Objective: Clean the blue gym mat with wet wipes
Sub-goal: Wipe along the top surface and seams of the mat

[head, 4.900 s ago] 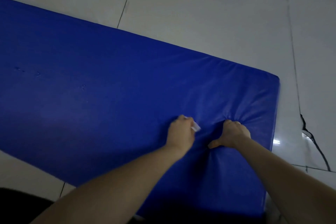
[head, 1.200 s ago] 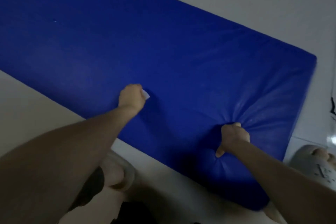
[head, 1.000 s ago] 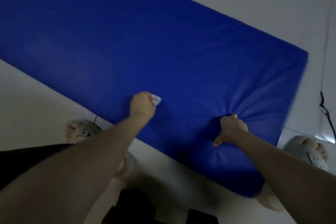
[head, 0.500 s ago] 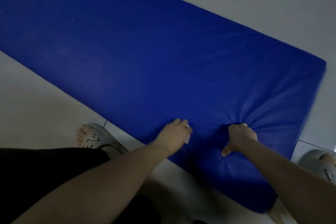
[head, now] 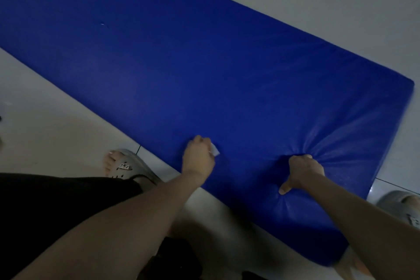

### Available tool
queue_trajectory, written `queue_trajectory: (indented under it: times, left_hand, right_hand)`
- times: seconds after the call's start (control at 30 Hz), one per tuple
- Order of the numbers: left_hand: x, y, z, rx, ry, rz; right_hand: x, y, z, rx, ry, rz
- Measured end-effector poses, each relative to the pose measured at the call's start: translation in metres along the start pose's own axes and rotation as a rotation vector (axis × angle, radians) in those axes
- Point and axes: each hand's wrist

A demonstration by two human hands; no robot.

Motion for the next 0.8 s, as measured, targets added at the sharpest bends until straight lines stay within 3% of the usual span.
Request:
queue_trajectory:
  times: [0.23, 0.3, 0.37, 0.6, 0.8]
  left_hand:
    - [-0.042, 0.051, -0.081, -0.585, -0.342, 0.259]
    - [-0.04, 0.039, -0.078, -0.736, -0.362, 0.373]
    - [-0.033, 0.02, -0.061, -0.77, -0.325, 0.417]
    - [0.016, -0.04, 0.021, -0.413, -0.095, 0.347]
    - [0.03, -0.058, 0.034, 0.259, 0.057, -0.053]
  right_hand:
    - [0.0, -0.001, -0.001, -0.002, 0.012, 0.004]
    - [0.002, -0.001, -0.001, 0.0, 0.011, 0.004]
    - [0.002, -0.002, 0.0, -0.005, 0.007, 0.006]
    - [0.001, -0.001, 0.002, -0.005, 0.024, 0.019]
    - [0.0, 0.001, 0.001, 0.012, 0.028, 0.003]
Point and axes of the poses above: each hand's wrist, its own z-axis towards the middle knuckle, its own x-axis out of the back of the hand, y = z × x, and after that the axes turned 9 degrees about x, right-handed
